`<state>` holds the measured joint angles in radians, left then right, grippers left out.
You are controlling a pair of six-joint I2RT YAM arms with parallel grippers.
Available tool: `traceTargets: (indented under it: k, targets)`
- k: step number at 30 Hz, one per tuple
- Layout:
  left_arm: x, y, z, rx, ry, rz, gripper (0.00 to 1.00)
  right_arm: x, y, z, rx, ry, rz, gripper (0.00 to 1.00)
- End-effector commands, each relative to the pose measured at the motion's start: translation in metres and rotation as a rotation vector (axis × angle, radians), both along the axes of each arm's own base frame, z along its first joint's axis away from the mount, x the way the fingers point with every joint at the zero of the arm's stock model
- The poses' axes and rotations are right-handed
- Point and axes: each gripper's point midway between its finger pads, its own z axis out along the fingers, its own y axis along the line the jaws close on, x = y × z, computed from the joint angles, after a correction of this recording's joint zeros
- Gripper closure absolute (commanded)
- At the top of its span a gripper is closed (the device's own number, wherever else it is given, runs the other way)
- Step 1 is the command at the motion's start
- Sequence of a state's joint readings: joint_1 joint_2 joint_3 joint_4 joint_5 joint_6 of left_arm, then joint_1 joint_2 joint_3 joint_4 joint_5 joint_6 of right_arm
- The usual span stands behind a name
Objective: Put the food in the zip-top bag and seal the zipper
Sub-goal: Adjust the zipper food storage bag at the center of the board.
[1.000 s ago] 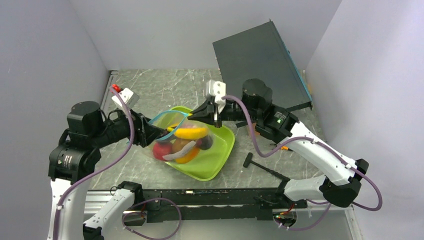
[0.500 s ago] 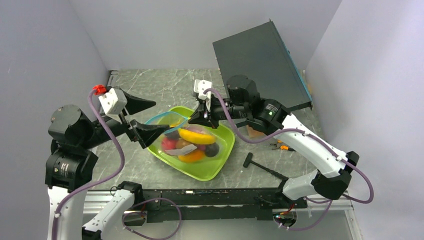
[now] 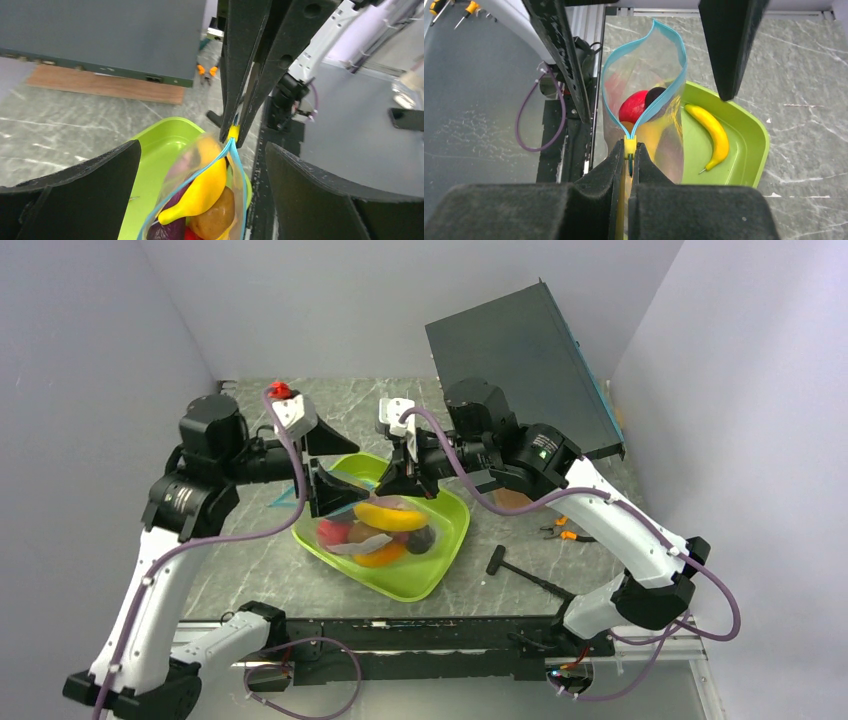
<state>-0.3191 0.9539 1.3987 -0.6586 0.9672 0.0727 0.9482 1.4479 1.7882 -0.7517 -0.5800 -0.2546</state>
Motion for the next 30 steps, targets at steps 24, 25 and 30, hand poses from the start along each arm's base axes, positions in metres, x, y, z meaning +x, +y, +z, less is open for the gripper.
traceTargets:
  k: [24,25,30]
  targets:
    - [-0.024,-0.019,-0.058,0.199,0.11,-0.037,0.59,-0.013,-0.009,0.027,0.068,-0.042,0.036,1.0]
    - [-0.024,-0.019,-0.06,0.208,0.114,-0.033,0.61,-0.013,-0.009,0.027,0.068,-0.041,0.036,1.0]
    - [-0.025,-0.019,-0.067,0.233,0.125,-0.033,0.89,-0.009,-0.005,0.025,0.069,-0.026,0.011,0.99]
